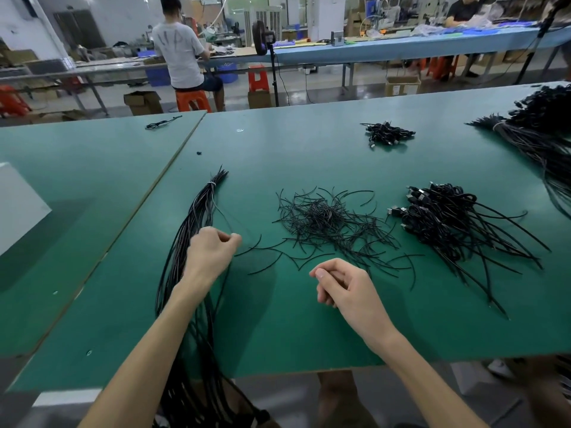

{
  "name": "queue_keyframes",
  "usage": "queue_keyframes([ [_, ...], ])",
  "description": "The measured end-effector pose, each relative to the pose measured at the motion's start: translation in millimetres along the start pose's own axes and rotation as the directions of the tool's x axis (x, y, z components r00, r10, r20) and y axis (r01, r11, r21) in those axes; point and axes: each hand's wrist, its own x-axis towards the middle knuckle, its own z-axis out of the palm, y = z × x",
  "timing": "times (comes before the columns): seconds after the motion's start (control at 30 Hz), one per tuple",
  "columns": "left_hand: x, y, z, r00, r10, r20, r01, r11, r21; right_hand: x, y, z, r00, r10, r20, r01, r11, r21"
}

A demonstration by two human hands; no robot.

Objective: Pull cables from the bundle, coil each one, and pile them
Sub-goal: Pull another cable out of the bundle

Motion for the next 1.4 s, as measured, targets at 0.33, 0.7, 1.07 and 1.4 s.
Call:
queue_keyframes([
  [0.33,-37,66,32,0.812,0.137,0.568,0.184,0.862,-0.472,-2,-2,3,0.987,-0.021,0.159,0.041,0.991,-0.126],
  [0.7,-52,59,36,0.68,0.389,0.622,-0.011,0.853,-0.521,-4,-8,-1,0.987,-0.036,0.158,0.033,0.999,0.021],
  [1.07,-40,3,17,0.388,0.533,0.752,0.018,0.811,-0.584,2,-2,-15,0.909,0.243,-0.338,-0.02,0.836,0.548],
  [1.4,-28,-22,-4,0.421,0.695,0.583,0.303,0.498,-0.813,3,-1,-17,0.887,0.281,-0.367,0.026,0.762,0.647],
])
